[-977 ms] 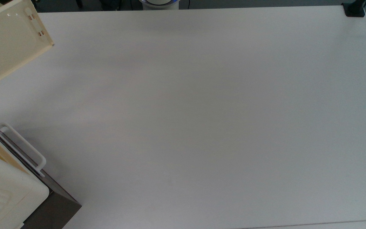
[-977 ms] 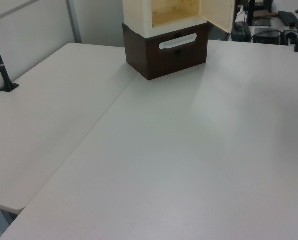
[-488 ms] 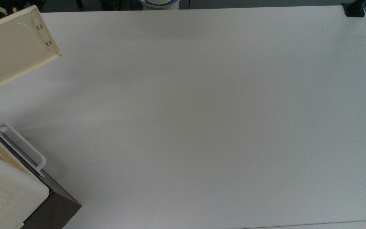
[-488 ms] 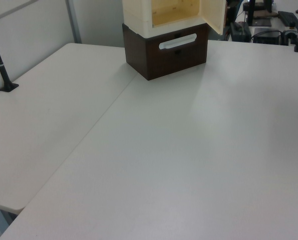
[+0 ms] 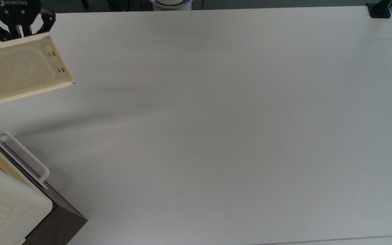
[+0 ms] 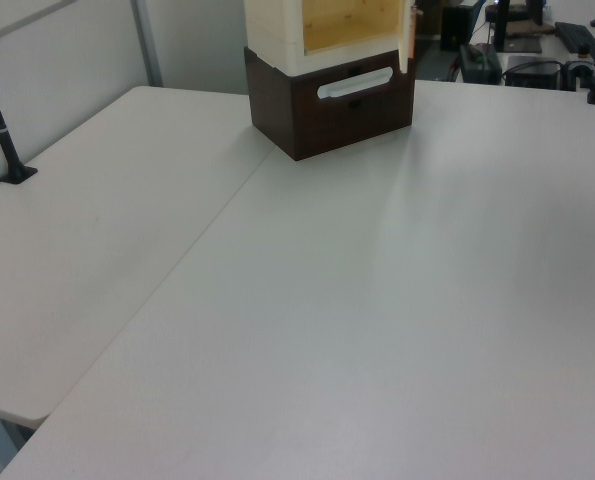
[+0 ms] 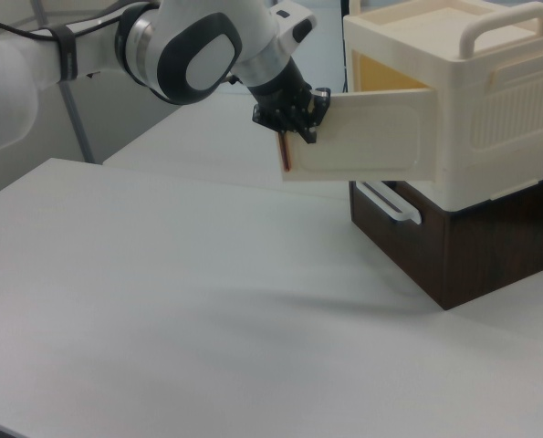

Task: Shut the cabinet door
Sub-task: 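Push the door edge with the gripper, swinging it toward the cabinet front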

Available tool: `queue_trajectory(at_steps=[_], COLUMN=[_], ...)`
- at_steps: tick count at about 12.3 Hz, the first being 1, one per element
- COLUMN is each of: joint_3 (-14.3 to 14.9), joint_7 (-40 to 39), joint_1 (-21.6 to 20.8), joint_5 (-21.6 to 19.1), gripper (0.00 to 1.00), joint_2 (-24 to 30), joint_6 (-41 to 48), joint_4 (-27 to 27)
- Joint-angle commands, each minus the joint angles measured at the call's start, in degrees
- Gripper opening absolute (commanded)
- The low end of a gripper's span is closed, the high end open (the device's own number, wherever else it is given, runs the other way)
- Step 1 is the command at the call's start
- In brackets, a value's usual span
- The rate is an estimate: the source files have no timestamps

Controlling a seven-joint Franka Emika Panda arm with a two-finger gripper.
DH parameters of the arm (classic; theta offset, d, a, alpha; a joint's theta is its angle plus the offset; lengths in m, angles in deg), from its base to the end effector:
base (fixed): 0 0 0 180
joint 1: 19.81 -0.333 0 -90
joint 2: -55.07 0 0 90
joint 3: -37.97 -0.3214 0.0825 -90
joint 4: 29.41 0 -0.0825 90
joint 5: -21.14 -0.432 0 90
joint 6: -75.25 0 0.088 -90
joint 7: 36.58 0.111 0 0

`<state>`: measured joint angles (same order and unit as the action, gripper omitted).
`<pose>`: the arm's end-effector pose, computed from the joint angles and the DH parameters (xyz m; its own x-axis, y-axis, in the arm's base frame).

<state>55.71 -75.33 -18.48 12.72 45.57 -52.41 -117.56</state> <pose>0.6717 -0.2090 0.6137 0.8316 0.3216 0.4529 0.2330 -0.9421 0.2412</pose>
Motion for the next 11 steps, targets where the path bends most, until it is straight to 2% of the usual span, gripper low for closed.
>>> queue_trajectory(at_steps=[1,4,8,11], joint_3=[0.45,0.28,0.10,0.19], joint_7=[13.91,24.56,38.72,40.94], joint_1=[-4.05,-4.59,-5.99,-5.82], joint_5=[-1.16,-1.15,-0.45,-0.45], gripper=[0.04,0.04,0.04,0.05], joint_2=[-5.16,-9.30,-14.48,-16.33], joint_6=[-8.63,-10.06,-26.80,-30.80], joint_4=[1.82,6.04,6.76,8.07])
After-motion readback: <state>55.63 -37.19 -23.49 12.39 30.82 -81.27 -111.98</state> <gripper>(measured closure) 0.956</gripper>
